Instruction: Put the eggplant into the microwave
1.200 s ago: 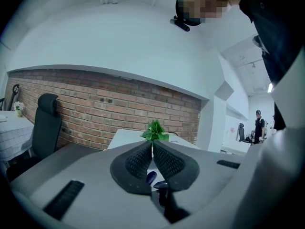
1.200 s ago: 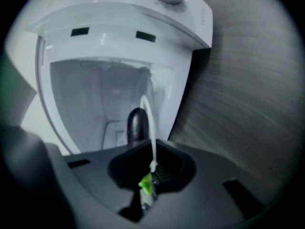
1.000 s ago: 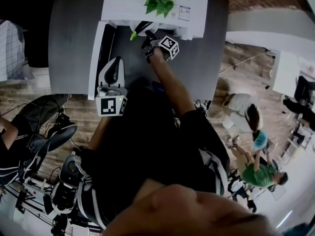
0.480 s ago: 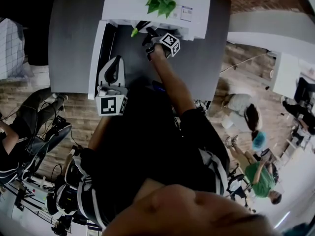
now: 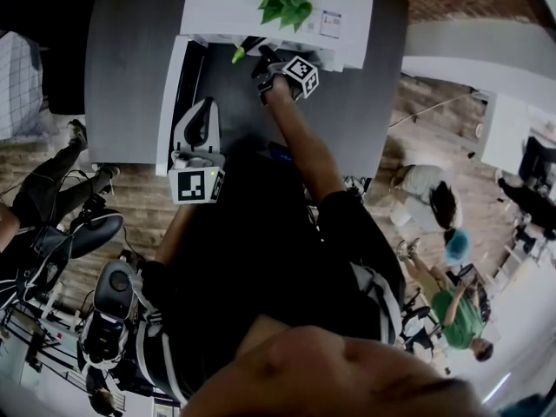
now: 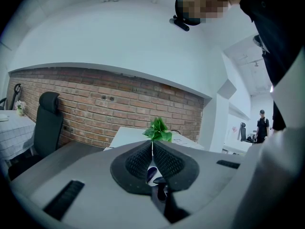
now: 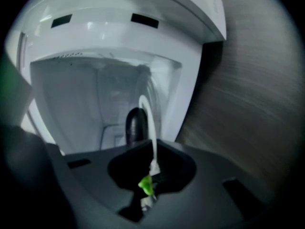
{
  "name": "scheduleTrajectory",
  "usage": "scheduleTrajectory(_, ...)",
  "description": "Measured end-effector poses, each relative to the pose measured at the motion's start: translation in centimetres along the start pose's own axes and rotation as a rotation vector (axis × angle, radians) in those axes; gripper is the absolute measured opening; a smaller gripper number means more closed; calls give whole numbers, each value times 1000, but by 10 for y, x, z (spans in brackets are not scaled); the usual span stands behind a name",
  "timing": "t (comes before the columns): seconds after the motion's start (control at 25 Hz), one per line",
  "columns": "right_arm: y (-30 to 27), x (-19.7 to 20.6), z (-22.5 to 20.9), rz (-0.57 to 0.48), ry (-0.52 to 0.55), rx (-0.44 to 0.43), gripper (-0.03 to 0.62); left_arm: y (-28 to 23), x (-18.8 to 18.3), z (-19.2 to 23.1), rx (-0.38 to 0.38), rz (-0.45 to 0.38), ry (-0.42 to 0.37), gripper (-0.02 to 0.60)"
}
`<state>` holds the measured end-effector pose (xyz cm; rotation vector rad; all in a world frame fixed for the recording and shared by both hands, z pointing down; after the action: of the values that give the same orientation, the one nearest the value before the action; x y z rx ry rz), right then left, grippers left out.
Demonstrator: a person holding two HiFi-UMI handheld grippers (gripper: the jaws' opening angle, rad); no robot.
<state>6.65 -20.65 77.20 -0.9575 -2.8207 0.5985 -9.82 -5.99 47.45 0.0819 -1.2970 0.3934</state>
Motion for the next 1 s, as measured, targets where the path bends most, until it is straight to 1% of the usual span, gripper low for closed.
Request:
scheduleTrajectory(0.16, -3, -2, -1, -1, 3, -1, 40, 0, 0, 2, -2, 2, 1, 40)
scheduleTrajectory(0.44, -2, -2, -2, 1, -13, 23, 40, 2, 3, 4, -5, 11, 2, 37)
scheduleTrajectory(0.68, -2, -5, -2, -10, -6, 7, 41, 2, 1, 4, -2, 6, 6, 38)
scheduleTrajectory(0.72, -2, -6, -1, -12, -5, 0, 47, 2, 1, 4, -2, 8, 7, 37)
scheduleTrajectory(0.8, -2, -7, 1, -14, -4, -14, 97, 3, 2, 4, -1, 8, 5, 37)
scheduleTrajectory(0.84, -2, -7, 1, -15, -3, -17, 110, 3, 3, 4, 0, 8, 2, 37)
scheduleTrajectory(1.0, 1, -9, 5, -19, 45, -23, 135, 4, 2, 4, 1, 4, 7, 37)
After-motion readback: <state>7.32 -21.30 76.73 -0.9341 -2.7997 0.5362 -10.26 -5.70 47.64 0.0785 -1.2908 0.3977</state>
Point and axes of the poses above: the fingertips, and each gripper's own axes: y backward along the fingers, z to its left, x out of its underside, the point moved 5 cm from there along y, backward along the fingers, and after that the axes turned 7 degrees about y, right-handed, at the moved point
